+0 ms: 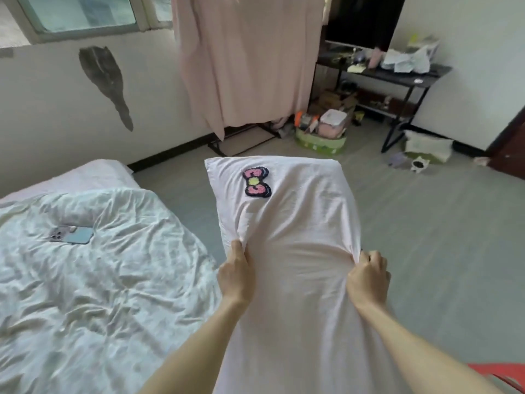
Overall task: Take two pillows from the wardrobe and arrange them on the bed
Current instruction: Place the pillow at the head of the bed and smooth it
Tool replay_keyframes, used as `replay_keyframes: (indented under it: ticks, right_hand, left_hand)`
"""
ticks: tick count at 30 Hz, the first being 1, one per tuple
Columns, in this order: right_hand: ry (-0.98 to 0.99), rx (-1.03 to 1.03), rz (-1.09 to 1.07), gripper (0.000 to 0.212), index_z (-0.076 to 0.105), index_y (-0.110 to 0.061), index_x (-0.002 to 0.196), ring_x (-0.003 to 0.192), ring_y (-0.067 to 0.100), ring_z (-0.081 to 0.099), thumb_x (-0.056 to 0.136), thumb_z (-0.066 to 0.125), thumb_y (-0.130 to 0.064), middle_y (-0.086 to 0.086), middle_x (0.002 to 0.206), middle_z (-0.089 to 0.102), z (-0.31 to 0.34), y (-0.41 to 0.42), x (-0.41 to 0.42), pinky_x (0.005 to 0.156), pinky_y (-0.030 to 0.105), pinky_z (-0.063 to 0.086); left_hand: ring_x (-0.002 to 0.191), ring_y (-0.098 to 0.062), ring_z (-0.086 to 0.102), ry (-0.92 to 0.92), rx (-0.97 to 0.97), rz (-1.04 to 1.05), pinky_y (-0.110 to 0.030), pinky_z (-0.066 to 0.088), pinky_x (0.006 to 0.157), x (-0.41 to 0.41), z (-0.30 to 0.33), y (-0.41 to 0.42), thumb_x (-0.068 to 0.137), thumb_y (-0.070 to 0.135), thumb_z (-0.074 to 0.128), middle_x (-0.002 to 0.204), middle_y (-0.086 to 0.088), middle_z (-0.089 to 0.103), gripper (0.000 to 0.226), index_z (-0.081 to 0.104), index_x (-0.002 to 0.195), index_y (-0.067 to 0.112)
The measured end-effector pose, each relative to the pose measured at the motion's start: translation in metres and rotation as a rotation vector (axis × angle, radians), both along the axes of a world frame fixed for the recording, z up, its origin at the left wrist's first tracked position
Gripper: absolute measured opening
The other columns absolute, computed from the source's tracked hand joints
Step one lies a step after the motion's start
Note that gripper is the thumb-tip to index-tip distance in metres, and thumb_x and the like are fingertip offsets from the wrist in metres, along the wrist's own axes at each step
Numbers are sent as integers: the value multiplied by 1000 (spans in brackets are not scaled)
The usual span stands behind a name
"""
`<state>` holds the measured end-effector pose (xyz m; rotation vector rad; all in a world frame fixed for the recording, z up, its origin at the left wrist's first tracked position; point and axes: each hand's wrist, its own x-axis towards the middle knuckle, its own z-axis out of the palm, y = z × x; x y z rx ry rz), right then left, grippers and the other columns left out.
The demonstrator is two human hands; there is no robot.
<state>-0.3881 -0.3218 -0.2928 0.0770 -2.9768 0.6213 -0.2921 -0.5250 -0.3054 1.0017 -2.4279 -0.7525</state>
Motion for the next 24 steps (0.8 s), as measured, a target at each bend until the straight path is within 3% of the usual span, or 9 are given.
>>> replay_keyframes:
  ticks: [4,8,11,18,24]
  right_hand:
    - [30,-33,12,20,52,5,100,106,40,51,83,41,7,29,109,56,5,14,-72,78,48,44]
    - [29,26,60,17,46,3,102,102,41,57,93,33,-5,27,110,59,1,8,-153,75,46,46]
    - [11,104,111,21,44,1,102,97,43,61,97,29,-14,27,110,61,-3,-4,-222,73,45,46]
    - [-25,205,194,32,47,0,98,90,44,64,98,32,-29,29,97,67,-7,-67,-364,71,45,49]
    - [-180,171,318,35,50,-2,103,97,44,60,97,34,-32,30,105,64,-25,-164,-458,78,44,47]
  left_hand:
    - [76,-45,59,-19,26,-12,-39,34,61,-72,-7,13,98,25,29,99,-25,65,20,41,103,9]
    - [68,-36,50,-59,89,-54,-37,34,61,-154,-21,-2,95,18,29,93,-22,66,6,35,94,16]
    - [81,-40,57,-103,138,-86,-38,36,66,-219,-30,-21,96,19,29,97,-24,65,15,39,105,13]
    - [92,-38,55,-239,192,-94,-36,36,71,-350,-22,-94,89,10,30,104,-23,62,34,38,119,22]
    - [95,-40,55,-305,204,58,-37,36,73,-408,-41,-176,87,7,28,107,-25,60,41,35,124,24]
